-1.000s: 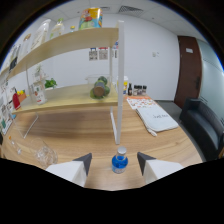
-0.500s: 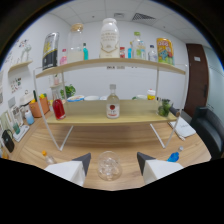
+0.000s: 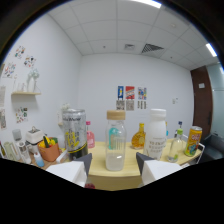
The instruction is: Make me a cup of Mount Fuji.
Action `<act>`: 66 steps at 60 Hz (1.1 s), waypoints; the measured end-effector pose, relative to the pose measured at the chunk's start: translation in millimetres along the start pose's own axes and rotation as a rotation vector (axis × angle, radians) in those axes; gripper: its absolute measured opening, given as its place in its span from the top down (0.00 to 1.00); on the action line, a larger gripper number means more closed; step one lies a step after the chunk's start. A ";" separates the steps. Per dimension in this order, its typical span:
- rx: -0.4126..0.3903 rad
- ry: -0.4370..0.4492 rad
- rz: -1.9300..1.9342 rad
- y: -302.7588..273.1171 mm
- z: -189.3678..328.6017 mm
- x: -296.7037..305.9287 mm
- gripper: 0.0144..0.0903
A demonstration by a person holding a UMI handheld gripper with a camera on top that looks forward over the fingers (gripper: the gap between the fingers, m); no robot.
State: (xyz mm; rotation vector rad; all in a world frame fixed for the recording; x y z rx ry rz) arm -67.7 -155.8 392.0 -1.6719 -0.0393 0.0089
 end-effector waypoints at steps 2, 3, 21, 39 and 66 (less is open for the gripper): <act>0.004 0.010 0.003 -5.2 9.5 1.4 0.14; 0.002 0.016 0.003 -9.5 12.9 1.0 0.16; -0.077 0.043 0.034 -11.8 55.8 6.4 0.62; -0.052 0.017 0.045 -25.4 29.0 1.4 0.66; -0.153 0.020 0.014 142.9 -54.8 4.4 0.66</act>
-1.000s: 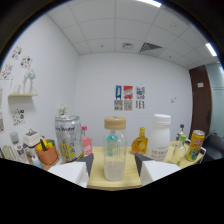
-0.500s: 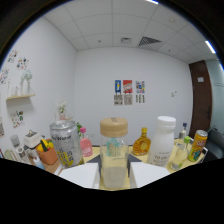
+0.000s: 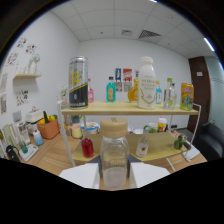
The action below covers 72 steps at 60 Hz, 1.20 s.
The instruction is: Make me a cup of Mount Fuji.
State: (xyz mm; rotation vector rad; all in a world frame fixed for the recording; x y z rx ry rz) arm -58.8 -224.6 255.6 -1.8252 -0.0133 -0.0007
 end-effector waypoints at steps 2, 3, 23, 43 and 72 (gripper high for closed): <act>-0.028 -0.002 0.008 22.9 0.4 0.0 0.66; -0.040 -0.003 0.014 35.1 0.8 0.6 0.66; -0.133 -0.089 0.390 124.0 18.0 -10.3 0.66; -0.068 -0.235 1.251 93.3 29.3 -14.1 0.66; -0.029 -0.370 1.970 97.8 37.4 -2.3 0.66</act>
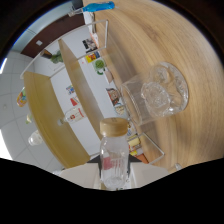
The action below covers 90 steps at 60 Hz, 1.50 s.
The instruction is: Make me a cup of Mount Fuji.
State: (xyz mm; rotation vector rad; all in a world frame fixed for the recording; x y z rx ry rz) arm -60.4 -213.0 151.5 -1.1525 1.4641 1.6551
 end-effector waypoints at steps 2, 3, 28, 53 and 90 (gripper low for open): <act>-0.006 -0.004 0.010 0.9 0.5 -0.1 0.66; -0.008 -0.005 0.016 1.4 0.7 -0.3 0.66; -0.044 0.093 -0.751 35.3 -6.0 -43.4 0.66; -0.032 0.397 -1.858 10.2 2.8 48.0 0.66; -0.111 0.468 -1.908 1.4 -12.6 107.2 0.42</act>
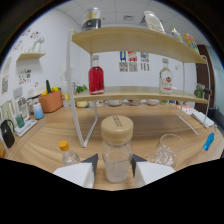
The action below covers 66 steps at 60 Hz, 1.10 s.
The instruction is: Make me a cup of Mount Fuji.
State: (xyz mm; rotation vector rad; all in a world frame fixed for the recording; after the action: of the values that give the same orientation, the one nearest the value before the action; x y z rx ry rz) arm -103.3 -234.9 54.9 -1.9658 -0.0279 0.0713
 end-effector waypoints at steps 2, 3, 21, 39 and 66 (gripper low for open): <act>-0.024 -0.019 0.014 3.1 -2.4 -2.9 0.25; -0.033 -0.027 0.019 3.5 -4.3 -3.9 0.12; 0.005 -0.023 -0.022 -49.1 -70.5 20.3 0.06; -0.121 0.092 0.018 -56.5 -101.4 100.7 0.07; 0.216 0.019 0.011 -319.7 -103.2 114.5 0.06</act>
State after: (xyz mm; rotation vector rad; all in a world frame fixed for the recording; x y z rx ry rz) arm 21.9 -200.4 385.3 -1.7502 0.0032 0.0600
